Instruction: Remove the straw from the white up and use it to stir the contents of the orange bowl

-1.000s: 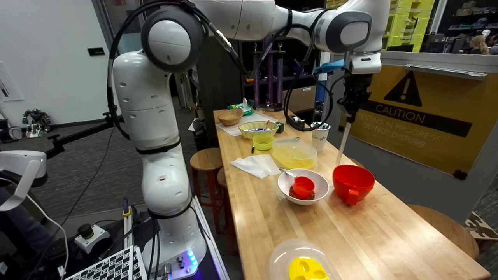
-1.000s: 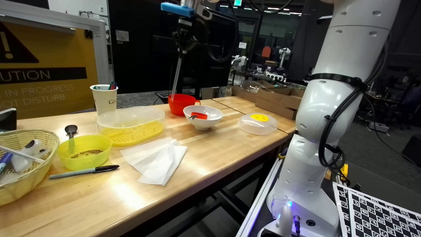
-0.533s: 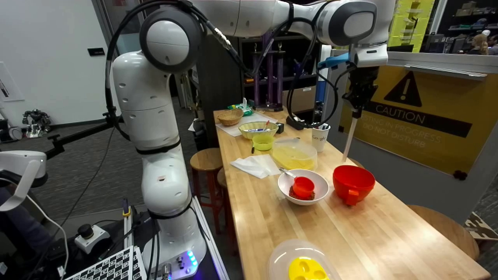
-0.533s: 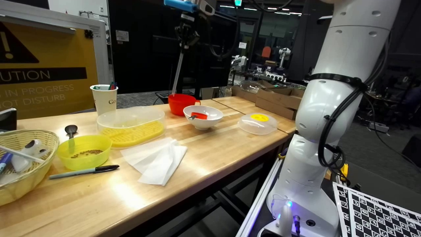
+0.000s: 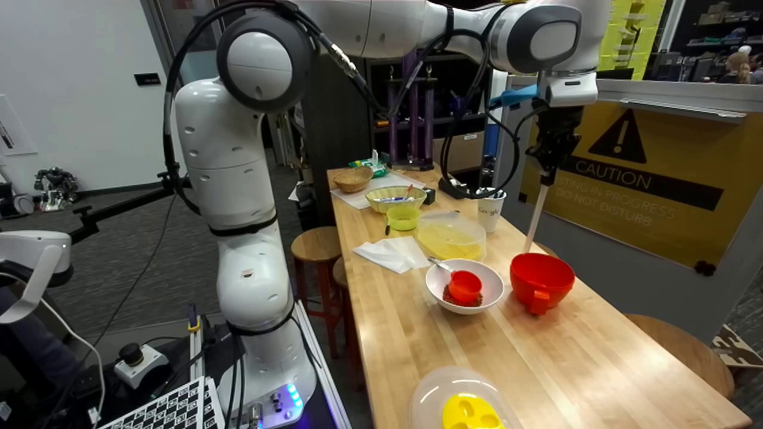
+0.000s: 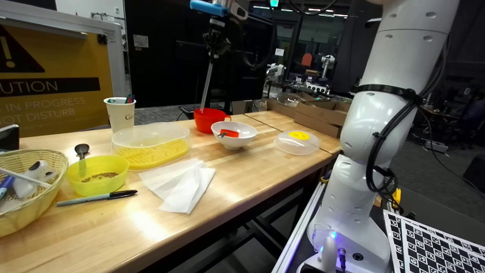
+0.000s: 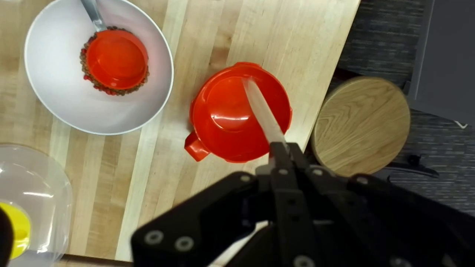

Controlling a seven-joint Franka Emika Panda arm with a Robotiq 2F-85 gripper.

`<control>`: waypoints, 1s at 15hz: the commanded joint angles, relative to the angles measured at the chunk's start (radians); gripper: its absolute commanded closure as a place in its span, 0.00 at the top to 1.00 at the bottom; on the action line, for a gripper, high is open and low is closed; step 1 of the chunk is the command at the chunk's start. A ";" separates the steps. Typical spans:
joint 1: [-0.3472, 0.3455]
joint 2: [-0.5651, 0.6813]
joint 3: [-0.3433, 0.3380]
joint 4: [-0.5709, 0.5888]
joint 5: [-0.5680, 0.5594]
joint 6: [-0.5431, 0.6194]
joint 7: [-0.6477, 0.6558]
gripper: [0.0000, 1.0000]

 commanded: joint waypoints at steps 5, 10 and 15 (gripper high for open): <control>-0.026 0.004 -0.023 -0.007 0.000 -0.024 -0.011 0.01; -0.031 0.024 -0.028 -0.008 -0.006 -0.009 -0.014 0.01; -0.018 0.063 -0.018 -0.001 -0.013 0.028 -0.013 0.01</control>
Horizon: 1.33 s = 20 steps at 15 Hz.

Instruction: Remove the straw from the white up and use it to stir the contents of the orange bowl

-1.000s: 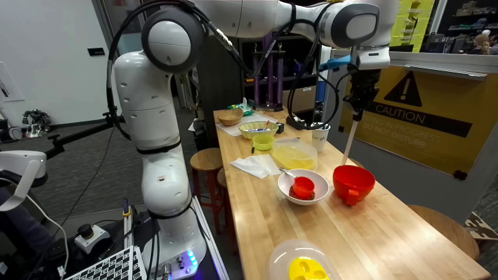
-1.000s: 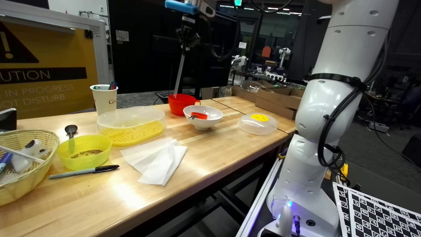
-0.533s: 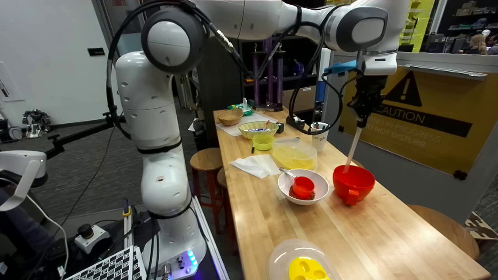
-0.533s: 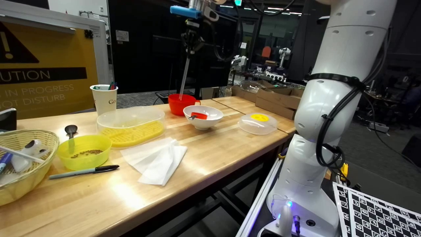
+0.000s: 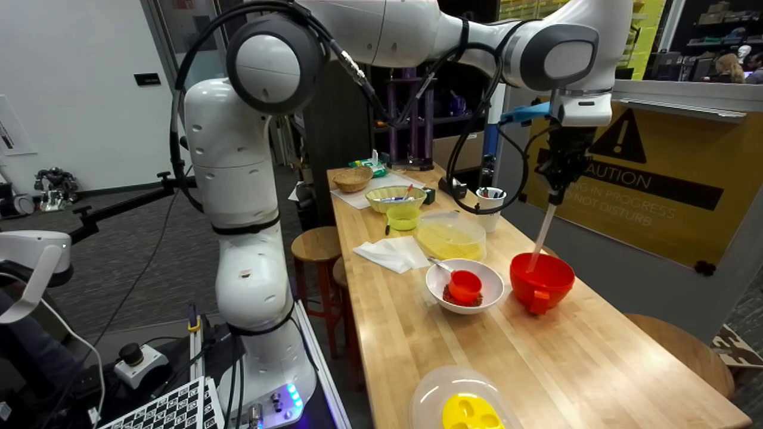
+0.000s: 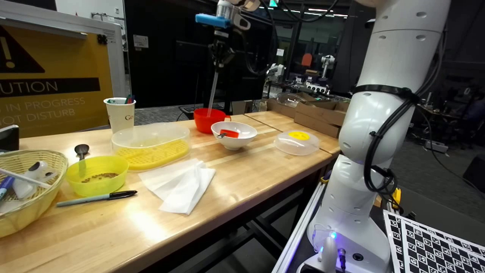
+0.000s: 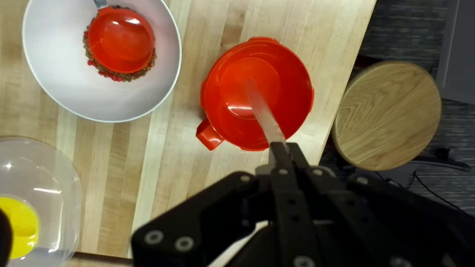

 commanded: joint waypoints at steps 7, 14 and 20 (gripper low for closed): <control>0.032 0.083 0.017 0.036 -0.026 0.059 0.003 0.01; 0.025 0.134 0.003 0.101 -0.014 0.047 0.000 0.01; -0.001 0.159 -0.020 0.113 -0.001 0.051 -0.001 0.01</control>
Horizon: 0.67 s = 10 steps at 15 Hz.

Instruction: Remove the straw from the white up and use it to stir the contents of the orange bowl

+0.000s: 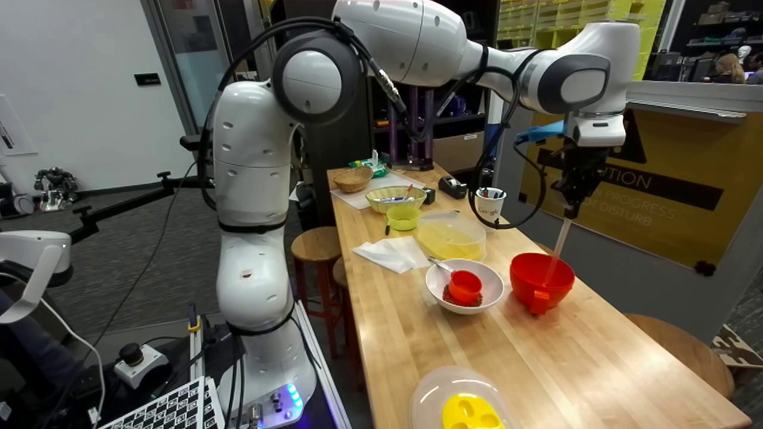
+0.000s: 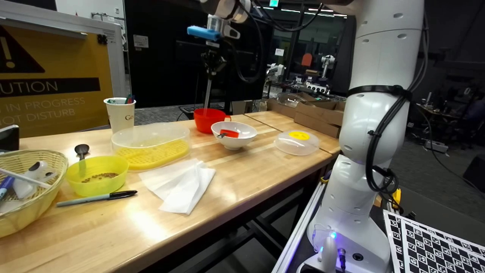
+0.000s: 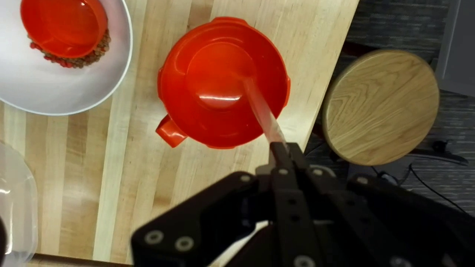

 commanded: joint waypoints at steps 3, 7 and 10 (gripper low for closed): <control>-0.021 0.004 -0.023 -0.006 0.008 0.000 -0.001 0.01; -0.013 -0.033 -0.027 -0.057 -0.013 0.021 0.001 0.01; 0.000 -0.076 -0.022 -0.103 -0.029 0.033 0.005 0.01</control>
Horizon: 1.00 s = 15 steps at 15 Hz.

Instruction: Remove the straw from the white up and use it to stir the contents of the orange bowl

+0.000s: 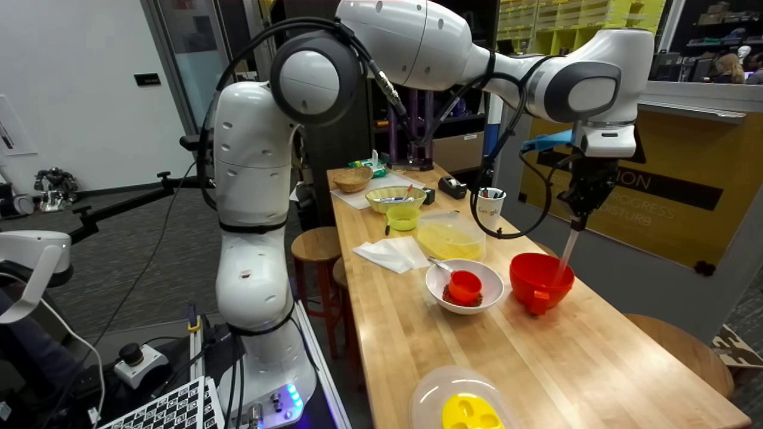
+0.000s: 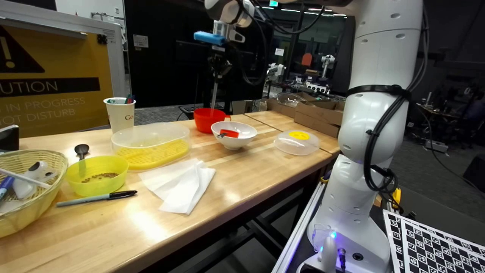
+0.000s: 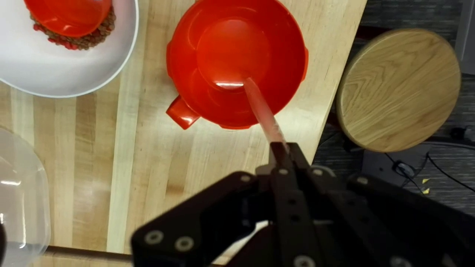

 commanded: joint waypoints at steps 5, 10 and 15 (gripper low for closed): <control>0.042 -0.142 0.029 -0.115 -0.045 0.033 0.003 0.01; 0.069 -0.151 0.066 -0.066 -0.064 0.011 0.005 0.01; 0.086 -0.132 0.093 -0.061 -0.057 0.004 0.002 0.01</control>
